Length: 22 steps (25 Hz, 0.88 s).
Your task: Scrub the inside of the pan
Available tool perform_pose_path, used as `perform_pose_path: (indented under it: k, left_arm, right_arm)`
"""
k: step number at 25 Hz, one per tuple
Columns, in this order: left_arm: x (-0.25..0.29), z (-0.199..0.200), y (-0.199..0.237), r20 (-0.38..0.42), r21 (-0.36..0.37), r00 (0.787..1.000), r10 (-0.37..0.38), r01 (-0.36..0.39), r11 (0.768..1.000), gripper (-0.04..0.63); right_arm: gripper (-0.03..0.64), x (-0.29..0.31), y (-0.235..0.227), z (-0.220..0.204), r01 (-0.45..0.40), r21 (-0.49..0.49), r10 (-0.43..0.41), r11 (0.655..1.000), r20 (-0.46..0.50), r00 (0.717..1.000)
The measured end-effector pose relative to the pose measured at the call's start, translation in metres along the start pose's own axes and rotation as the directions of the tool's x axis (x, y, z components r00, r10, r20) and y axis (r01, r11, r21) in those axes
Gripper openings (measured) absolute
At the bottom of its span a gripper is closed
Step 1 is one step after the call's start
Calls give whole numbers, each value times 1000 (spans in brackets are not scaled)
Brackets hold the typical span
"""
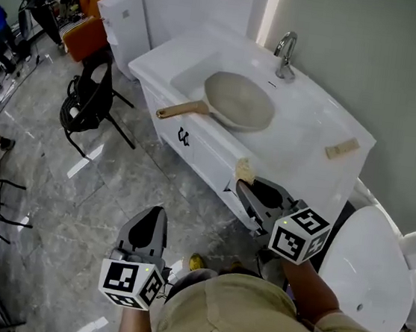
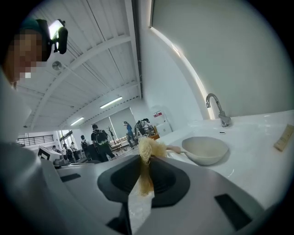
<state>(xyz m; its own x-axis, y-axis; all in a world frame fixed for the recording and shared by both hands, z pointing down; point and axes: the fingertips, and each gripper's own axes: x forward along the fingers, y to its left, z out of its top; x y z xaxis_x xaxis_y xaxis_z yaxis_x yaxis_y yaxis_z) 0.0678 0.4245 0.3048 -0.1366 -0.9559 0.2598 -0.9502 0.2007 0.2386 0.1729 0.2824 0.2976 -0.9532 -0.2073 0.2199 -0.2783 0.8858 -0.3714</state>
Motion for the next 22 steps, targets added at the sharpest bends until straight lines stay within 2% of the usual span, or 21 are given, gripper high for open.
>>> perform_pose_path:
  k: [6,9,17,22]
  left_arm:
    - [1,0,27,-14,46,1000,7,-6,999,64]
    - [7,0,36,-23,42,1000,4,-3,999,64]
    - [44,15,55,-30,89,1000,-10,12,996,64]
    - [82,28,73,-63,114,998,-1,8,993,66]
  right_arm:
    - [74,25,9,-6,20,-4,-20,1000,-8,1000]
    - [74,34,8,-4,28,-13,-28,1000,-17,999]
    - [74,68,-20,24,58,-38,-58,998,12,998]
    - [74,93,-44,43,57,-43,-56,997,17,998]
